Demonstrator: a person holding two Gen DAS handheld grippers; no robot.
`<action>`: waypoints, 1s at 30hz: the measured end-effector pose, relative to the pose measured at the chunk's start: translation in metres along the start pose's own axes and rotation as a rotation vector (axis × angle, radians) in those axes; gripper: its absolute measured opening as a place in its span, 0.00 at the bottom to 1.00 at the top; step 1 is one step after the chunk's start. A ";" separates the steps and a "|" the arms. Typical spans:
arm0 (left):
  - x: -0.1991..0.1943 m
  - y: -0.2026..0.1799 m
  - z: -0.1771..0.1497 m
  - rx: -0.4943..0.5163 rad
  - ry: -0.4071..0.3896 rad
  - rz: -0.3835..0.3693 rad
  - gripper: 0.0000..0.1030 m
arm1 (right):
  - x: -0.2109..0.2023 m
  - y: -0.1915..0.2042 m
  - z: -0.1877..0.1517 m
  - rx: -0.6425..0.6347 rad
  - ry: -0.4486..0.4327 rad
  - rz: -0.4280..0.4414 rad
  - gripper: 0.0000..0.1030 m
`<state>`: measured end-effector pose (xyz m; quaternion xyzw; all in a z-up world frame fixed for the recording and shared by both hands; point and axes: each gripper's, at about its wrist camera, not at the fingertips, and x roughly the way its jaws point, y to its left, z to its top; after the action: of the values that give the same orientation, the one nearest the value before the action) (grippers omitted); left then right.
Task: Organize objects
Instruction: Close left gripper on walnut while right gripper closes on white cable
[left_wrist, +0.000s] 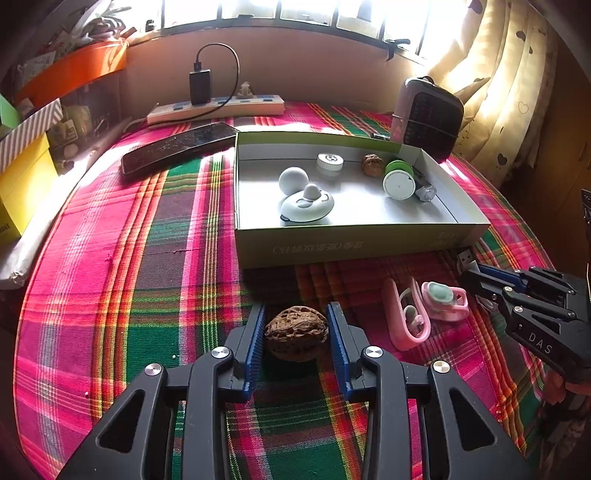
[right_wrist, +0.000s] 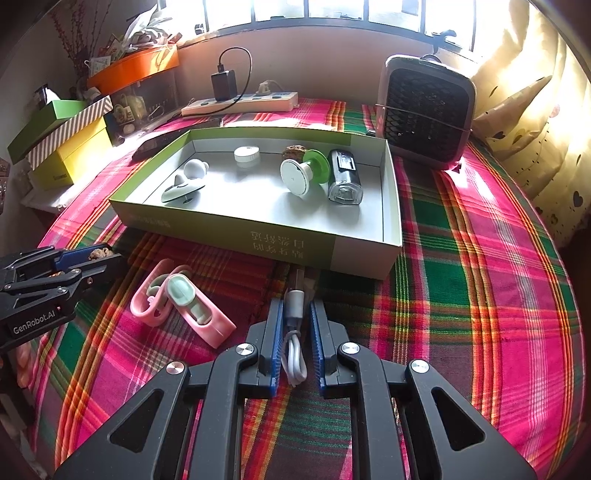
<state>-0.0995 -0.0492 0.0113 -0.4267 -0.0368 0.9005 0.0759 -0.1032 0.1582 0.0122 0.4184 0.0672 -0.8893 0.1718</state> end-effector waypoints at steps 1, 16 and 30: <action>0.000 0.000 0.000 0.001 0.000 0.000 0.30 | 0.000 0.000 0.000 0.003 0.000 0.004 0.14; -0.009 -0.003 0.003 0.011 -0.018 -0.006 0.30 | -0.005 -0.001 0.000 0.019 -0.015 0.036 0.14; -0.020 -0.014 0.016 0.047 -0.052 -0.026 0.30 | -0.018 -0.004 0.006 0.031 -0.046 0.065 0.14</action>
<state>-0.0976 -0.0392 0.0385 -0.4009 -0.0231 0.9107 0.0964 -0.0984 0.1653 0.0300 0.4025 0.0357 -0.8936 0.1954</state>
